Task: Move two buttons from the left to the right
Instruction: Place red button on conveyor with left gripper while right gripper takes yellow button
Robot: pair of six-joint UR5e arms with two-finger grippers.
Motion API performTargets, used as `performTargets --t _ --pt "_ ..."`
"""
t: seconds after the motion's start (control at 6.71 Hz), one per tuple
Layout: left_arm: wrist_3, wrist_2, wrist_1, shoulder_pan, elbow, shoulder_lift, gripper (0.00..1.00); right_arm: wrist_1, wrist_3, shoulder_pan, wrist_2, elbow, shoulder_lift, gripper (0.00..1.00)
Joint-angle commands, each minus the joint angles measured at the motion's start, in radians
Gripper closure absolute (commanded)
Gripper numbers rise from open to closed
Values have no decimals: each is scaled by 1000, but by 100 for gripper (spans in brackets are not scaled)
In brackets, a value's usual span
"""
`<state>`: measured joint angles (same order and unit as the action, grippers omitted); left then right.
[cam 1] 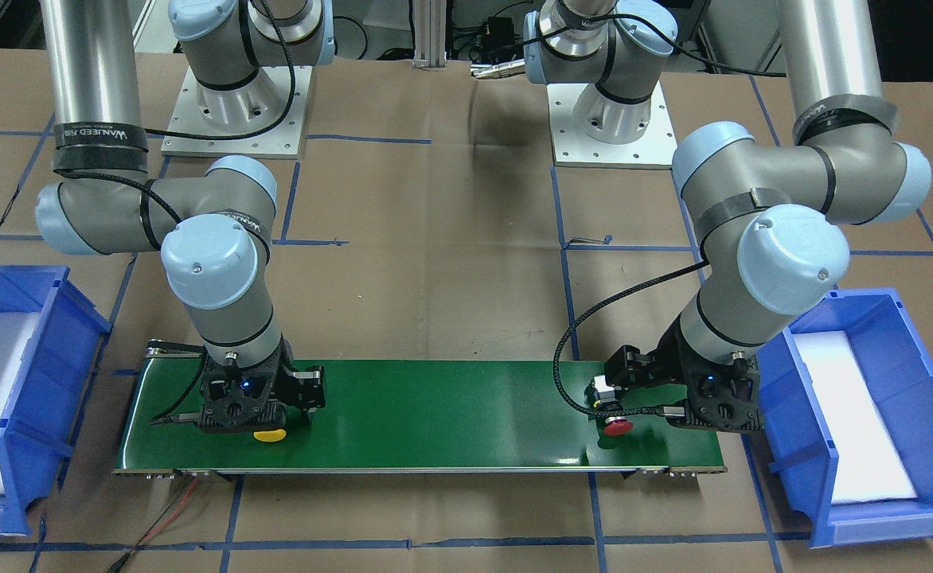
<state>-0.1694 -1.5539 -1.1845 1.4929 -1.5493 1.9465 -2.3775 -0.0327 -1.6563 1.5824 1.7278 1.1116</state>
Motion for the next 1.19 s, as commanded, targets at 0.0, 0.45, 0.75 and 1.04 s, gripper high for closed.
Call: performTargets --t 0.0,0.45,0.75,1.04 --pt "-11 1 -191 0 95 -53 0 66 1 18 5 -5 17 96" --pt "1 2 -391 9 67 -235 0 229 17 134 -4 -69 153 98" --pt "1 0 -481 9 35 -326 0 380 217 284 -1 -164 212 97" --pt "43 5 -469 18 -5 -343 0 379 521 492 -4 -166 223 96"
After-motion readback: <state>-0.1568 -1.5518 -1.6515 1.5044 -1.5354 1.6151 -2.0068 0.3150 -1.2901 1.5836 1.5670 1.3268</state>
